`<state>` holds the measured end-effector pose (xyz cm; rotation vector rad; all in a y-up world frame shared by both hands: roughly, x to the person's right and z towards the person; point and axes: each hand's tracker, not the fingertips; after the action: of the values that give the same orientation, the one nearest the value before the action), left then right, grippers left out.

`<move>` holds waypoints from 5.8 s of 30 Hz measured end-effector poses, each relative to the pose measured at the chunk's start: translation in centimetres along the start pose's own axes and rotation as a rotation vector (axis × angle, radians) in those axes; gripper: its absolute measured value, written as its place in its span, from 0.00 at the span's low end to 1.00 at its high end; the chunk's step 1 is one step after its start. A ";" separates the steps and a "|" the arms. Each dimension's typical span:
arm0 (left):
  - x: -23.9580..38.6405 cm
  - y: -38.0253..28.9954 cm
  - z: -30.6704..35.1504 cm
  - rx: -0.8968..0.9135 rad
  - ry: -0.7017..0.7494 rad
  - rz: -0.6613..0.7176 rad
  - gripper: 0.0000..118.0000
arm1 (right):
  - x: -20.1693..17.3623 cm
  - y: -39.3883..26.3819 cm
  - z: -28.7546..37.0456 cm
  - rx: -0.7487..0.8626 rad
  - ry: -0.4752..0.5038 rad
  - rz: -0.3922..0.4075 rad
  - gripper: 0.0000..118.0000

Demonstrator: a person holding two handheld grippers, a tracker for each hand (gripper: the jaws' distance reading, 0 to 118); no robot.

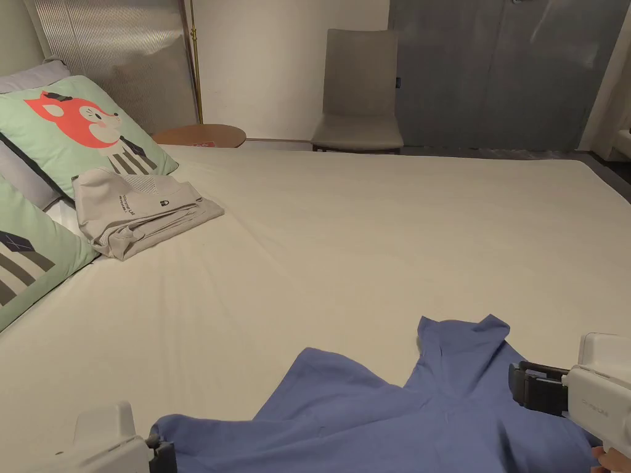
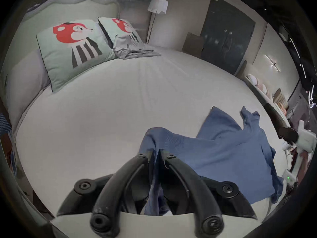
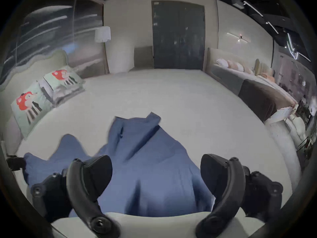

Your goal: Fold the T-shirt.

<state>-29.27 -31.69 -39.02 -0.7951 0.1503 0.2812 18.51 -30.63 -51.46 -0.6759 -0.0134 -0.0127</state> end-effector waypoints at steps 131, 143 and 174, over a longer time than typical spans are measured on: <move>-3.4 -4.3 8.3 0.077 0.044 -0.143 0.04 | 3.1 -13.6 22.4 0.072 -0.005 -0.015 0.03; -6.5 -10.0 6.0 -0.133 0.071 -0.200 0.04 | 4.9 -21.2 19.8 -0.208 -0.048 -0.011 0.03; -6.3 -7.1 10.9 0.125 -0.057 -0.185 0.02 | 1.3 -18.6 25.1 0.296 -0.090 -0.087 0.00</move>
<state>-32.83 -29.78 -25.19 -0.6707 0.0393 0.1177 19.27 -29.48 -20.22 -0.3790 -0.1290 -0.0629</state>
